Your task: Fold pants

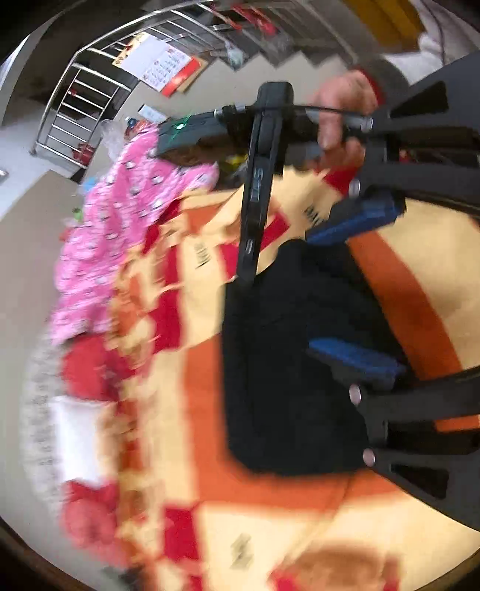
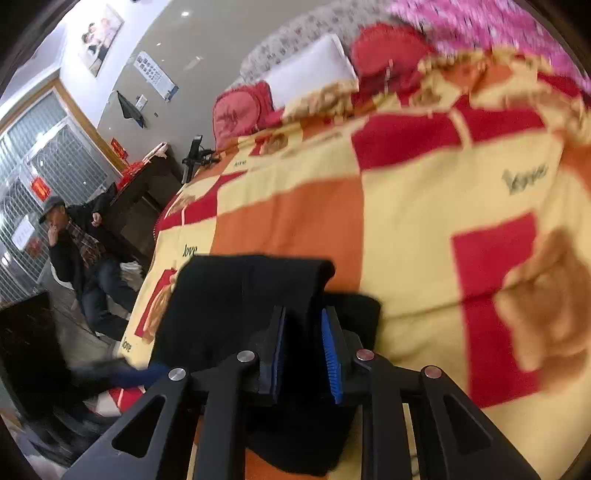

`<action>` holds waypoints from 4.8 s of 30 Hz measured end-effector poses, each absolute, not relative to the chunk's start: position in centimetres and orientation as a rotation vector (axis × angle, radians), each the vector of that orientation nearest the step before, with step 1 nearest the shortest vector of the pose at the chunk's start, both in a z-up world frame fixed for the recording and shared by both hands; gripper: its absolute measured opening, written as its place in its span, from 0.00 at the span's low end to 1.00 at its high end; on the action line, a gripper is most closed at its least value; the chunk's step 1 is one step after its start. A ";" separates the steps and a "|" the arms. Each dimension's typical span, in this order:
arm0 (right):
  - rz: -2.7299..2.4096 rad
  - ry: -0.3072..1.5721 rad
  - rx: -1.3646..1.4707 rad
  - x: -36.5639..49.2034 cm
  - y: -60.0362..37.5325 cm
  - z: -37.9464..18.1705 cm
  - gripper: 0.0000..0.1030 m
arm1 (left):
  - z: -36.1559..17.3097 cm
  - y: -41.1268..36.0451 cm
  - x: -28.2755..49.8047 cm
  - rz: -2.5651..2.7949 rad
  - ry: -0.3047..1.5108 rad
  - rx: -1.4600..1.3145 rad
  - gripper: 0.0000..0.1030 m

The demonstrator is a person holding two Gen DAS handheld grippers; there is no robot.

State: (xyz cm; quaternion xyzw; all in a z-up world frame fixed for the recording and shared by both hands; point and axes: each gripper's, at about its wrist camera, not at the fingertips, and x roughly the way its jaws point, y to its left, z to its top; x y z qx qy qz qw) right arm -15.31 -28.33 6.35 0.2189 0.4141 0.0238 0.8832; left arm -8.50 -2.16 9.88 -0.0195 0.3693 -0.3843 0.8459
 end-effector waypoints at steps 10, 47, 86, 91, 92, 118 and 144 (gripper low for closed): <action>0.181 0.810 0.412 -12.6 -24.3 9.1 0.40 | 8.8 1.2 -2.3 -0.525 0.771 -0.044 0.62; 0.037 0.949 0.209 -18.7 -23.8 6.1 0.40 | 5.8 -4.5 -8.9 -0.635 0.801 0.032 0.65; -0.029 0.966 0.163 -15.7 -22.3 4.6 0.99 | 4.8 -2.0 -5.2 -0.417 0.804 -0.037 0.71; -0.052 0.882 0.100 -16.3 -21.5 8.5 1.00 | 4.7 -2.1 -5.2 -0.417 0.809 -0.044 0.71; -0.043 0.859 0.107 -16.2 -21.4 9.0 1.00 | 4.7 -2.1 -5.2 -0.415 0.807 -0.043 0.71; -0.039 0.845 0.163 -13.3 -21.1 3.0 1.00 | 4.3 -2.3 -4.2 -0.363 0.830 -0.049 0.83; -0.098 0.784 0.174 -17.8 -21.5 8.4 1.00 | 7.2 -0.7 -11.1 -0.344 0.665 0.038 0.77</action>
